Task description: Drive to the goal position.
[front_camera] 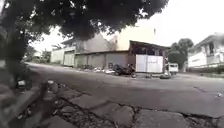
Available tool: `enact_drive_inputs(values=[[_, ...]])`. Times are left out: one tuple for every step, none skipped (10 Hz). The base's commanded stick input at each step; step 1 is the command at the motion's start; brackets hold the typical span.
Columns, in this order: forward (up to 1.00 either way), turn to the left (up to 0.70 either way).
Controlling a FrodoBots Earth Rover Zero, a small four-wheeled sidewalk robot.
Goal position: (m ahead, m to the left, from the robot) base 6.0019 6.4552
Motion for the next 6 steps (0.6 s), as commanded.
enact_drive_inputs(values=[[0.7, 0.02], [0.7, 0.02], [0.7, 0.01], [0.7, 0.01], [0.7, 0.02], [0.7, 0.0]])
